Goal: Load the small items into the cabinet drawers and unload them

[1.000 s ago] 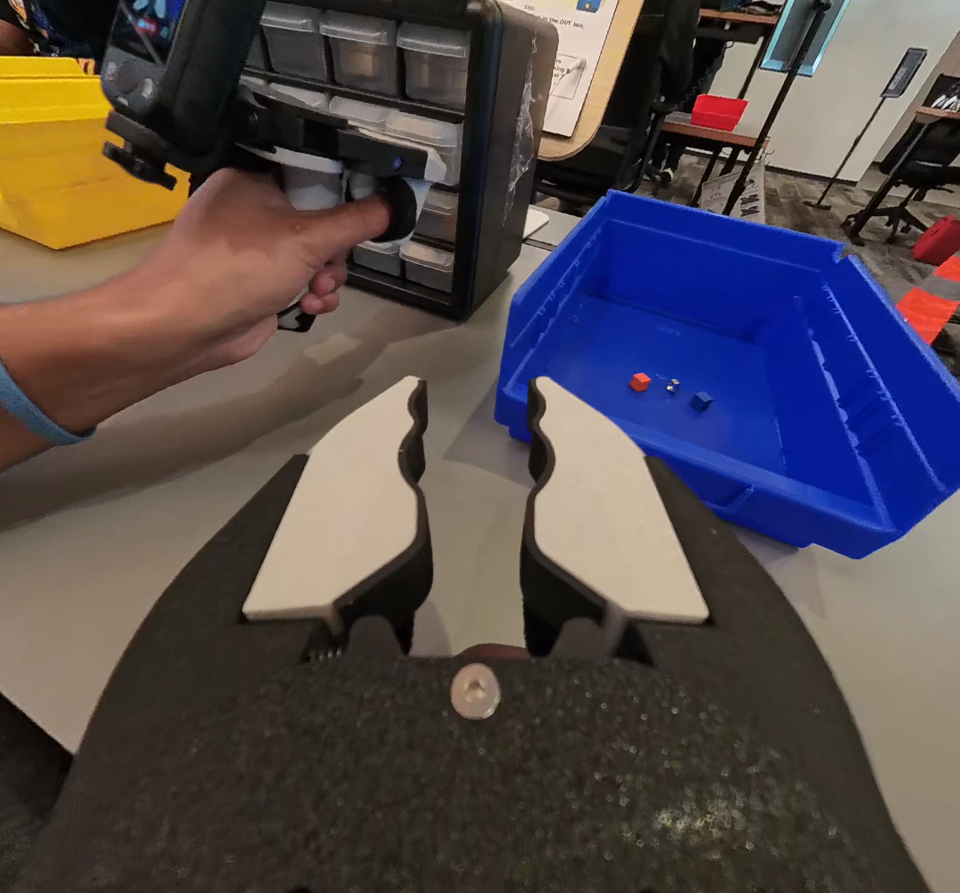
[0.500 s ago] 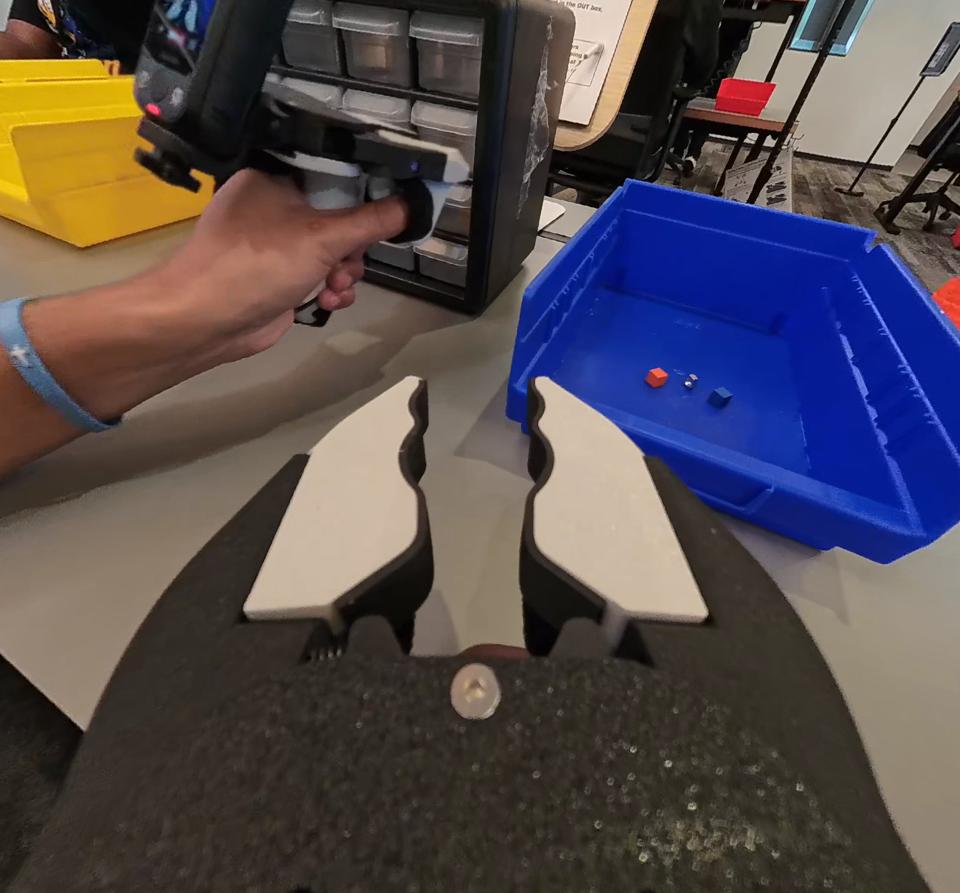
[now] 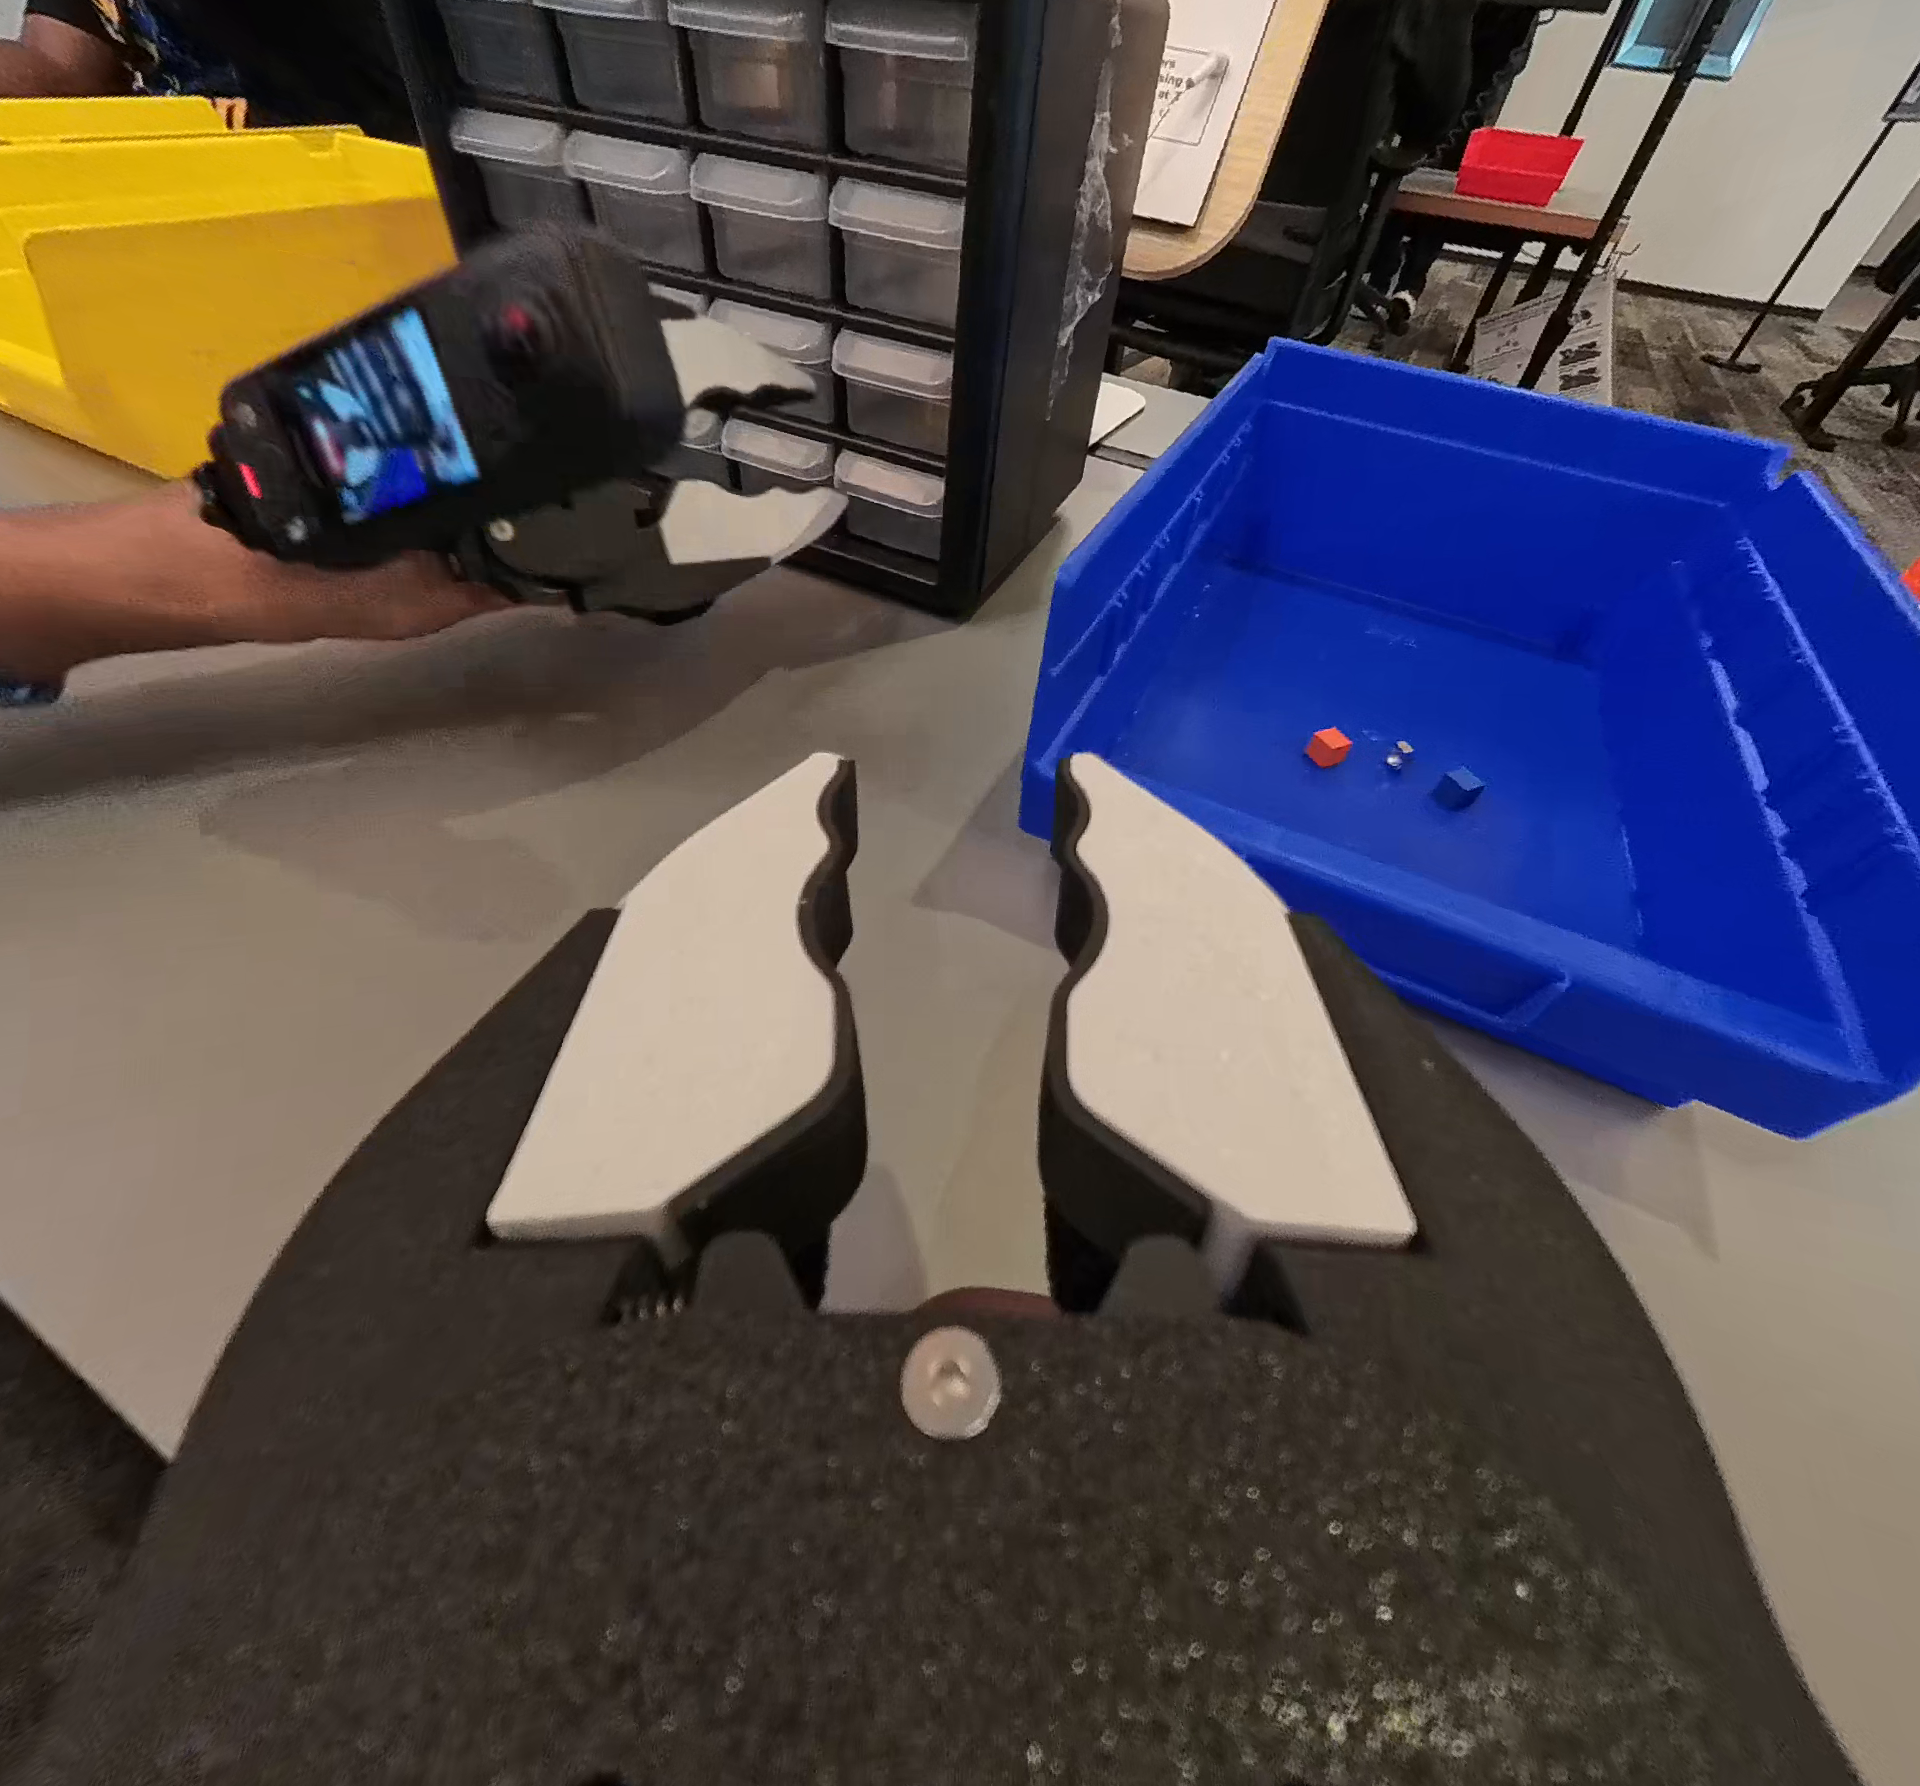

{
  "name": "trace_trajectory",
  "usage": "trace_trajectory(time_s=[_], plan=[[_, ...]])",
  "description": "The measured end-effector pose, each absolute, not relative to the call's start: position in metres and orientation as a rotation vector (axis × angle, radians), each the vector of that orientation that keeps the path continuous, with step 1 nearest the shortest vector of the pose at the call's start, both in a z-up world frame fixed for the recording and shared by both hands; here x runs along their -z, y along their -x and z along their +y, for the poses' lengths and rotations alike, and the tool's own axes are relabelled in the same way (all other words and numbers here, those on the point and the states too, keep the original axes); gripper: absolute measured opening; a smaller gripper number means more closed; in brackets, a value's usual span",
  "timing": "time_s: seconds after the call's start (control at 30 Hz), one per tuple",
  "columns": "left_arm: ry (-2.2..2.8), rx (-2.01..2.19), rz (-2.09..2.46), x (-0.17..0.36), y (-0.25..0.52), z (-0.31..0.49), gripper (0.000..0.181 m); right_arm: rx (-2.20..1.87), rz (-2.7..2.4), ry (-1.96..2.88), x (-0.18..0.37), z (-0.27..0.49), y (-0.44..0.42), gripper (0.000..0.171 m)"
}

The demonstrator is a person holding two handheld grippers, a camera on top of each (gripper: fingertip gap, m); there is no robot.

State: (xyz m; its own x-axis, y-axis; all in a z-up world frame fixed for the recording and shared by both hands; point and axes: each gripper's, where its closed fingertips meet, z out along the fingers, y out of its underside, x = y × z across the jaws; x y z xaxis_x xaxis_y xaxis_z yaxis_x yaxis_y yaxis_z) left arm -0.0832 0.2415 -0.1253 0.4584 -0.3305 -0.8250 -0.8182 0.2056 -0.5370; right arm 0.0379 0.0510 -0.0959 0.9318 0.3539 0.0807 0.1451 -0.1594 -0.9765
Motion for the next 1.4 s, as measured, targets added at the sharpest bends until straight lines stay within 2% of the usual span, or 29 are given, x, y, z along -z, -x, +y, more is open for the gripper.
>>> trace_trajectory(time_s=[0.23, 0.37, 0.87, 1.03, 1.17, 1.27, 1.4], plan=[[1.108, -0.768, 1.194, 0.101, 0.073, 0.266, 0.033, -0.182, -0.382, 1.749, 0.100, 0.053, -0.037, 0.035], [1.035, -0.830, 1.195, 0.096, 0.067, 0.266, 0.012, -0.187, -0.370, 1.759, 0.103, 0.054, -0.040, 0.035], [1.151, -0.637, 1.140, 0.097, 0.069, 0.206, 0.015, -0.211, -0.383, 1.774, 0.108, 0.054, -0.035, 0.035], [1.395, -0.393, 0.933, 0.094, 0.074, 0.195, 0.054, -0.208, -0.388, 1.778, 0.107, 0.054, -0.034, 0.035], [1.729, 0.096, 0.615, 0.093, 0.069, 0.185, 0.078, -0.204, -0.391, 1.779, 0.107, 0.053, -0.034, 0.035], [1.899, 0.394, 0.377, 0.102, 0.064, 0.193, 0.090, -0.211, -0.395, 1.788, 0.109, 0.053, -0.033, 0.034], [1.966, 0.410, 0.249, 0.119, 0.061, 0.217, 0.097, -0.220, -0.404, 1.811, 0.114, 0.052, -0.032, 0.032]])
